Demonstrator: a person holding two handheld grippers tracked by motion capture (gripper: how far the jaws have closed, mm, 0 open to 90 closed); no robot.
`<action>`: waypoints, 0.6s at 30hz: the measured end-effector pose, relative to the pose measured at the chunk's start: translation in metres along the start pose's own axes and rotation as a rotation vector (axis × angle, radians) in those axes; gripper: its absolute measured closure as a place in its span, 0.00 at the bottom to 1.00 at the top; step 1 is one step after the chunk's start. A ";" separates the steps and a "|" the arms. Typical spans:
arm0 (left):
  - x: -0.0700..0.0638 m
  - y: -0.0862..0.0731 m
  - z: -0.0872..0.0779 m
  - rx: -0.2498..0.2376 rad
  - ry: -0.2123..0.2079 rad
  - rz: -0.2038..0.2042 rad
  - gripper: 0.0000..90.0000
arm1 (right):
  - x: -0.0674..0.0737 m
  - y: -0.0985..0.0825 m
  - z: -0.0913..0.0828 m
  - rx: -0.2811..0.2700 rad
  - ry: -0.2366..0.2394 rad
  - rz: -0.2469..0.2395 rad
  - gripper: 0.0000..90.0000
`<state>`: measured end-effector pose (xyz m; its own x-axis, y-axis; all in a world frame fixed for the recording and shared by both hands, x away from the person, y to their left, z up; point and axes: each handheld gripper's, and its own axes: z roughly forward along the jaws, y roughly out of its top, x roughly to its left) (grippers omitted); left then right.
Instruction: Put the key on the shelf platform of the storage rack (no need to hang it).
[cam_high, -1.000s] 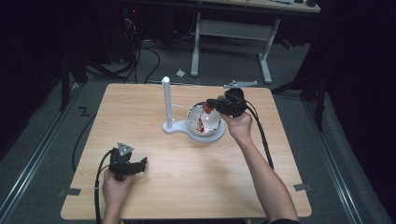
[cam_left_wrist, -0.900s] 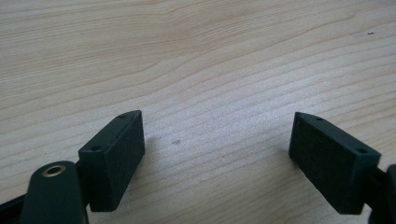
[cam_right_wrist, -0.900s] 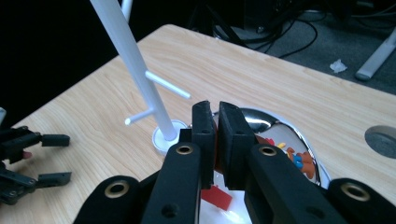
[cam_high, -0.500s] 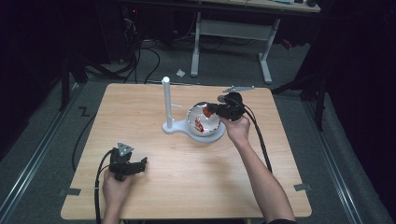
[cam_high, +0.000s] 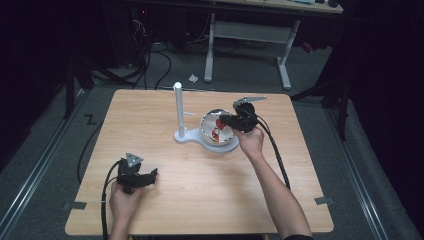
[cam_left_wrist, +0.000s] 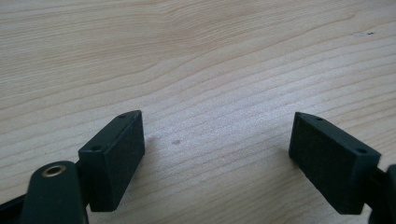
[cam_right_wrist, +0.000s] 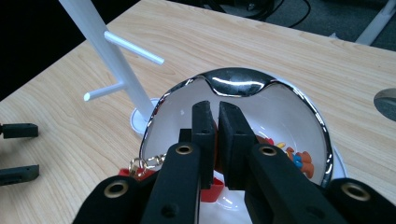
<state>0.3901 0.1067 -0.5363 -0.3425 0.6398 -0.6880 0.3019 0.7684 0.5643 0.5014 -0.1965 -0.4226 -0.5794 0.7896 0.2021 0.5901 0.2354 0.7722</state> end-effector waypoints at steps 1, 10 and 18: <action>0.000 0.000 0.000 0.000 0.000 0.000 0.21 | 0.000 0.000 0.001 0.008 -0.003 0.005 0.95; 0.000 0.000 0.000 0.001 0.000 -0.001 0.21 | -0.003 -0.009 0.015 0.042 -0.026 0.009 0.95; 0.000 0.000 0.000 0.001 0.000 0.000 0.21 | -0.007 -0.016 0.024 0.073 -0.052 0.009 0.95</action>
<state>0.3900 0.1067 -0.5363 -0.3421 0.6399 -0.6881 0.3026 0.7683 0.5641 0.5096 -0.1918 -0.4511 -0.5449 0.8198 0.1758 0.6359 0.2674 0.7240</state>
